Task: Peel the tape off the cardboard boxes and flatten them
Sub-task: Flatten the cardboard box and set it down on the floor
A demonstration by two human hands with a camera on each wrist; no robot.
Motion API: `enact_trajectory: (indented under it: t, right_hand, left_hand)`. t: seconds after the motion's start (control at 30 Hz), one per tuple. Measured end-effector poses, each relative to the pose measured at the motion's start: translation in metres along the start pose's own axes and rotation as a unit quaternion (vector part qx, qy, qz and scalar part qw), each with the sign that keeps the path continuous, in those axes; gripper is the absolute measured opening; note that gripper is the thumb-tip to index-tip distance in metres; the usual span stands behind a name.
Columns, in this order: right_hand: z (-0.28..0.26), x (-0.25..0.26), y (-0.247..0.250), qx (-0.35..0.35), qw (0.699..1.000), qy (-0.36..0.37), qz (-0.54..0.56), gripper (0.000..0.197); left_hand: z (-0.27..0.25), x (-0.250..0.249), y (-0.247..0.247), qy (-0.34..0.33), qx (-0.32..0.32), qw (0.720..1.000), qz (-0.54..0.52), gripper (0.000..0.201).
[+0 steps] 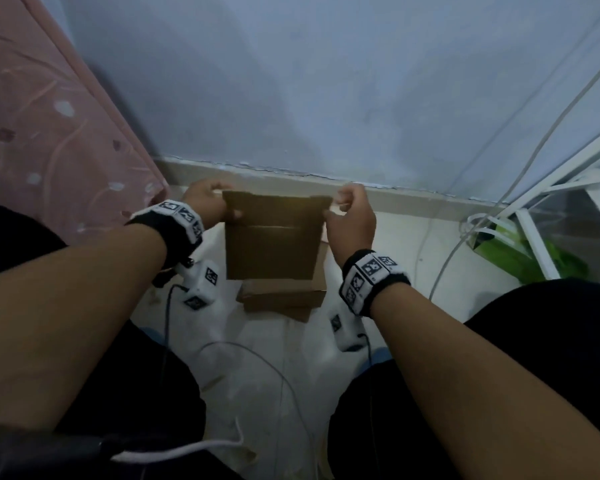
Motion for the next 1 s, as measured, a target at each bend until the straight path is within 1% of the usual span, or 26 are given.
enact_trajectory:
  t: [0.03, 0.07, 0.1, 0.13, 0.17, 0.2, 0.27, 0.3, 0.33, 0.37, 0.43, 0.47, 0.57, 0.6, 0.67, 0.73, 0.77, 0.83, 0.87, 0.93, 1.0]
  right_hand:
    - [0.007, -0.011, -0.008, 0.025, 0.997, -0.064, 0.045, 0.057]
    - [0.012, -0.023, -0.020, 0.086, 0.985, -0.128, 0.079, 0.076]
    - [0.014, -0.035, -0.037, 0.162, 0.969, -0.173, 0.072, 0.088]
    - [0.014, -0.045, -0.050, 0.228, 0.954, -0.191, 0.046, 0.091]
    - [0.012, -0.054, -0.062, 0.269, 0.943, -0.195, 0.024, 0.084]
    - [0.011, -0.065, -0.072, 0.285, 0.939, -0.193, 0.012, 0.072]
    - [0.011, -0.084, -0.088, 0.279, 0.942, -0.182, 0.033, 0.043]
    - [0.013, -0.093, -0.096, 0.271, 0.943, -0.186, 0.047, 0.032]
    - [0.016, -0.102, -0.104, 0.259, 0.946, -0.188, 0.055, 0.027]
    - [0.021, -0.111, -0.113, 0.239, 0.951, -0.188, 0.050, 0.026]
    - [0.030, -0.121, -0.123, 0.198, 0.964, -0.175, 0.009, 0.030]
    - [0.034, -0.125, -0.129, 0.184, 0.968, -0.168, -0.023, 0.034]
    - [0.038, -0.143, -0.153, 0.179, 0.964, -0.159, -0.113, 0.051]
    - [0.038, -0.150, -0.163, 0.176, 0.963, -0.158, -0.130, 0.053]
    - [0.036, -0.158, -0.179, 0.158, 0.961, -0.114, -0.198, 0.052]
    - [0.030, -0.163, -0.193, 0.141, 0.945, -0.076, -0.286, 0.054]
    - [0.027, -0.168, -0.201, 0.146, 0.939, -0.101, -0.295, 0.058]
    - [0.022, -0.182, -0.215, 0.162, 0.933, -0.173, -0.271, 0.066]
    - [0.019, -0.188, -0.220, 0.167, 0.930, -0.185, -0.271, 0.069]
    - [0.015, -0.198, -0.225, 0.169, 0.925, -0.176, -0.291, 0.070]
    - [0.010, -0.206, -0.224, 0.154, 0.923, -0.178, -0.304, 0.072]
  left_hand:
    - [0.002, 0.008, -0.002, 0.012, -0.013, 0.999, -0.038, 0.039]
    - [0.005, 0.015, -0.005, 0.027, -0.017, 0.996, -0.086, 0.034]
    - [0.007, 0.026, -0.009, 0.041, -0.018, 0.991, -0.128, 0.030]
    - [0.009, 0.032, -0.014, 0.045, -0.016, 0.985, -0.166, 0.028]
    - [0.013, 0.042, -0.019, 0.052, -0.017, 0.981, -0.188, 0.030]
    - [0.023, 0.056, -0.022, 0.057, -0.021, 0.977, -0.204, 0.034]
    - [0.032, 0.068, -0.032, 0.062, -0.035, 0.970, -0.233, 0.037]
    - [0.037, 0.072, -0.037, 0.056, -0.044, 0.972, -0.222, 0.034]
    - [0.041, 0.077, -0.043, 0.050, -0.050, 0.979, -0.193, 0.031]
    - [0.046, 0.083, -0.049, 0.048, -0.056, 0.985, -0.157, 0.033]
    - [0.052, 0.100, -0.064, 0.047, -0.049, 0.995, -0.069, 0.054]
    - [0.055, 0.110, -0.074, 0.051, -0.030, 0.998, -0.026, 0.065]
    - [0.058, 0.155, -0.096, 0.094, 0.020, 0.992, 0.078, 0.105]
    - [0.065, 0.172, -0.101, 0.091, 0.029, 0.989, 0.115, 0.110]
    - [0.076, 0.192, -0.111, 0.054, 0.043, 0.978, 0.196, 0.102]
    - [0.083, 0.200, -0.117, 0.036, 0.036, 0.975, 0.217, 0.093]
    - [0.089, 0.205, -0.120, 0.038, 0.028, 0.976, 0.211, 0.091]
    - [0.099, 0.213, -0.124, 0.030, 0.019, 0.978, 0.207, 0.087]
    - [0.104, 0.217, -0.127, 0.027, 0.028, 0.977, 0.211, 0.086]
    - [0.115, 0.226, -0.130, 0.026, 0.057, 0.973, 0.223, 0.086]
    - [0.121, 0.232, -0.132, 0.012, 0.087, 0.972, 0.218, 0.086]
Point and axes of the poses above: each hand's wrist, its own z-axis towards the middle knuckle, its own y-axis out of the back of the hand, x = y × z, the point moved 4 cm from there along z, towards the middle knuckle, and after that the axes turned 15 degrees about -z, right-handed, at the moved point
